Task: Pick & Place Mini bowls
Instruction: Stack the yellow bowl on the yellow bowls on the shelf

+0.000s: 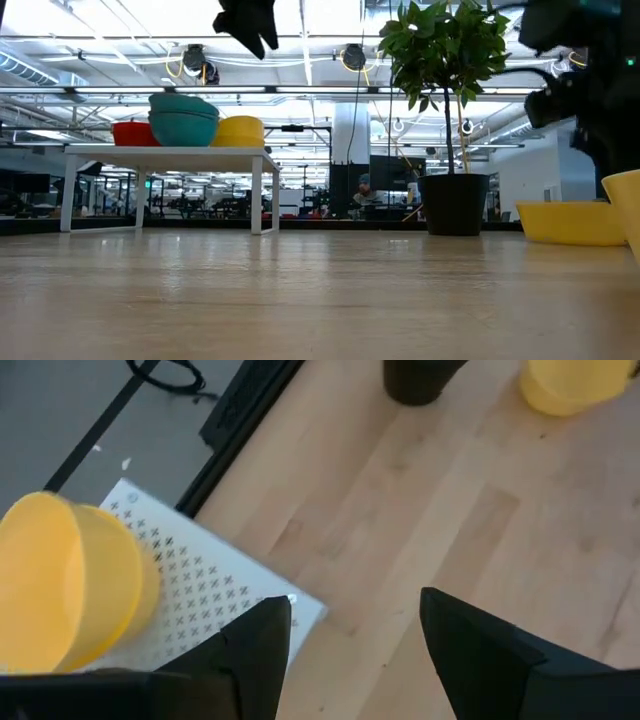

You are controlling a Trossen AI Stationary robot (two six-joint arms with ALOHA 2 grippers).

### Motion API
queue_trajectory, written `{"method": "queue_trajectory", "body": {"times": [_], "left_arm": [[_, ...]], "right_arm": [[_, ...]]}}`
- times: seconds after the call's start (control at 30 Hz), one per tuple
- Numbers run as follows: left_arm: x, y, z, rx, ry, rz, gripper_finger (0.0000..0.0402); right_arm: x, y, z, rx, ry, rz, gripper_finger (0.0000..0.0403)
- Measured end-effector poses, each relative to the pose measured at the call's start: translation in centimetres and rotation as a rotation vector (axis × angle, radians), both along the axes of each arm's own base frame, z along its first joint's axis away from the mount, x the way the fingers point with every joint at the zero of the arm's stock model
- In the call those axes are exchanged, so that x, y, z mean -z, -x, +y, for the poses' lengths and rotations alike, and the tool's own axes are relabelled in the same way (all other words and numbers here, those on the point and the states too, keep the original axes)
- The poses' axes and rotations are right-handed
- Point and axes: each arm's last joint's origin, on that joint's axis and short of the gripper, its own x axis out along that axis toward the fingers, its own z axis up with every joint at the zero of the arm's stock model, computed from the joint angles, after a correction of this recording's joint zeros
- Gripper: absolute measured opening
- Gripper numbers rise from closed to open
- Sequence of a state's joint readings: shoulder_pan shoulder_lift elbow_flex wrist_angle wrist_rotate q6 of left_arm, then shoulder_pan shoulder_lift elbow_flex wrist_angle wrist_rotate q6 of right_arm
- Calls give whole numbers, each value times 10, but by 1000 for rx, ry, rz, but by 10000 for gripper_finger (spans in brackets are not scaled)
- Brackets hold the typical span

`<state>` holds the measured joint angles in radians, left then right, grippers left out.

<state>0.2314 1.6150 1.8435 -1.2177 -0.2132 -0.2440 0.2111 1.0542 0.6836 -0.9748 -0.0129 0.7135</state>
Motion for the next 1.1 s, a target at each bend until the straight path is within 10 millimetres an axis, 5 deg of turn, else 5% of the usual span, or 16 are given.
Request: {"method": "queue_trajectory", "body": {"times": [0.33,0.53,0.73,0.9,1.1], "left_arm": [[0,-3,-13,23,10,-12,228],[0,-5,-20,47,11,-12,228],[0,-5,-23,56,11,-12,228],[0,-6,-23,44,18,-16,228],[0,-6,-23,37,21,-18,228]], "right_arm": [[24,6,-4,39,79,-15,144],[3,-4,0,10,-6,-98,144],[-12,-10,-5,-66,233,-243,144],[4,-6,-15,-85,382,-178,144],[33,1,-20,-58,288,-131,144]]}}
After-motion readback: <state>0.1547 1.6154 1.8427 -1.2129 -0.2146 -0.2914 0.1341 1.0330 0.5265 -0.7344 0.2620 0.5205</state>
